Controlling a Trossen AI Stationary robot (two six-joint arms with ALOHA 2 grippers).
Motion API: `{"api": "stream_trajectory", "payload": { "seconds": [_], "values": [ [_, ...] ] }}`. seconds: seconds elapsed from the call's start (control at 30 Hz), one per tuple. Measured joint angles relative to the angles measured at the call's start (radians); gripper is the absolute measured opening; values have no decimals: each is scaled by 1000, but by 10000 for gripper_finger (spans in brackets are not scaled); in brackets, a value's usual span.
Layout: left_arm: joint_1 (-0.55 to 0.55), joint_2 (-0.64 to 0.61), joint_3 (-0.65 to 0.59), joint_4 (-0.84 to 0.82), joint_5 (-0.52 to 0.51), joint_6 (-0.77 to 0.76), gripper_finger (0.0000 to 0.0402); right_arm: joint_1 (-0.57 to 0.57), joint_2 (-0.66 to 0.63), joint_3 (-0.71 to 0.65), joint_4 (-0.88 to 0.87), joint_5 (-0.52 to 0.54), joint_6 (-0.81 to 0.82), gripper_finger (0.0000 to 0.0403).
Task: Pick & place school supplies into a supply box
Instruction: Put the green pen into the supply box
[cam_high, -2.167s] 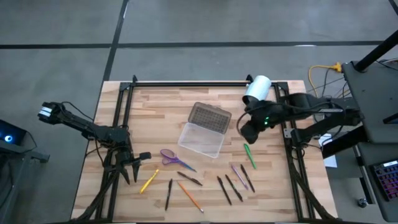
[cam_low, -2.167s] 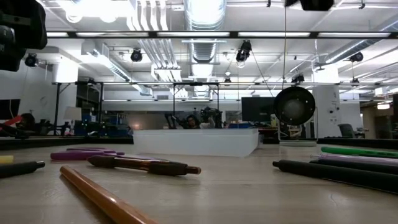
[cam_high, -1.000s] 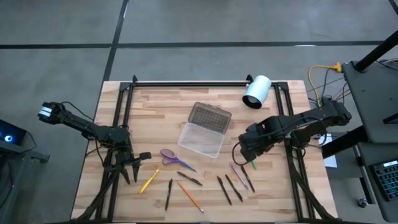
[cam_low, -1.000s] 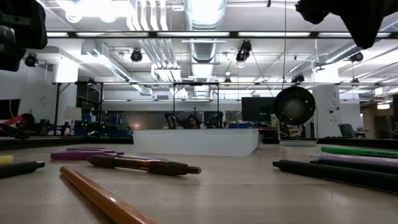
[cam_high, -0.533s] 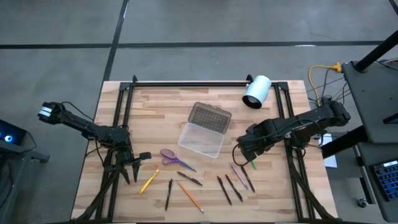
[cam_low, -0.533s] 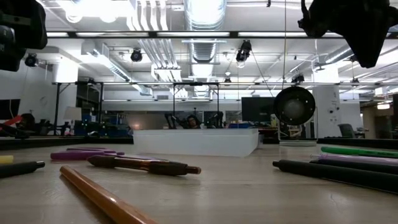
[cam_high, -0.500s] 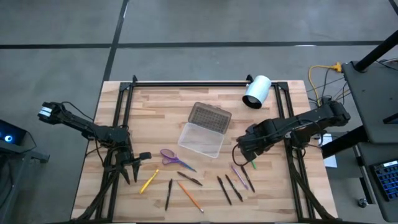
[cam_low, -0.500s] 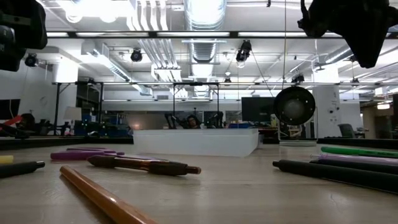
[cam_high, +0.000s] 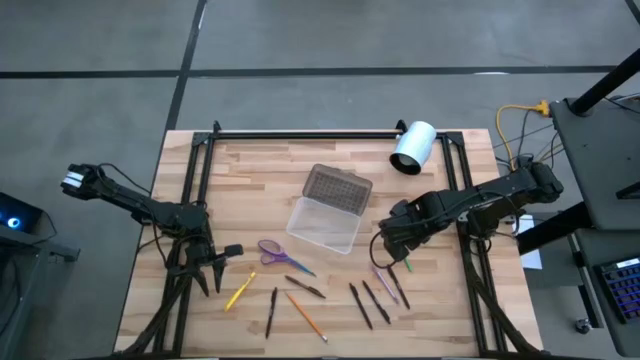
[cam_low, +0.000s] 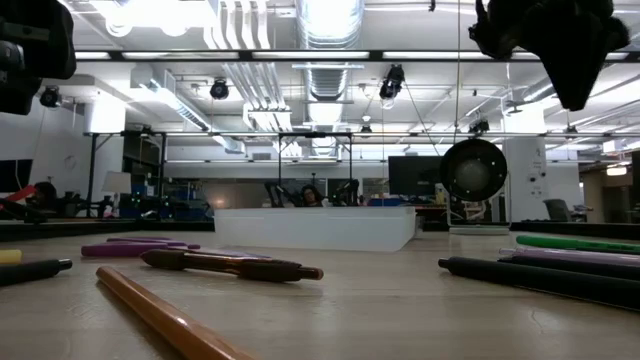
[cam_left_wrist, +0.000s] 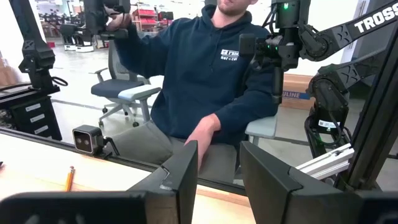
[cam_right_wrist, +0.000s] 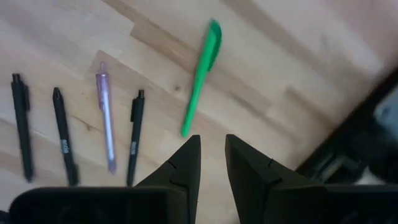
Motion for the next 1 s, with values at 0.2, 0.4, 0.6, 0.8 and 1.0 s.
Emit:
{"api": "stream_trajectory", "payload": {
  "seconds": [0.2,0.4,0.6,0.8,1.0],
  "values": [
    [0,0,0,0,0,0,105,0,1,-2,25,59,-136,68],
    [0,0,0,0,0,0,105,0,14,-11,30,40,-144,68],
    [0,0,0,0,0,0,105,0,19,-50,50,39,-118,68],
    [0,0,0,0,0,0,105,0,19,-116,52,39,-97,68],
    [0,0,0,0,0,0,105,0,19,-203,94,32,-84,68]
  ]
}}
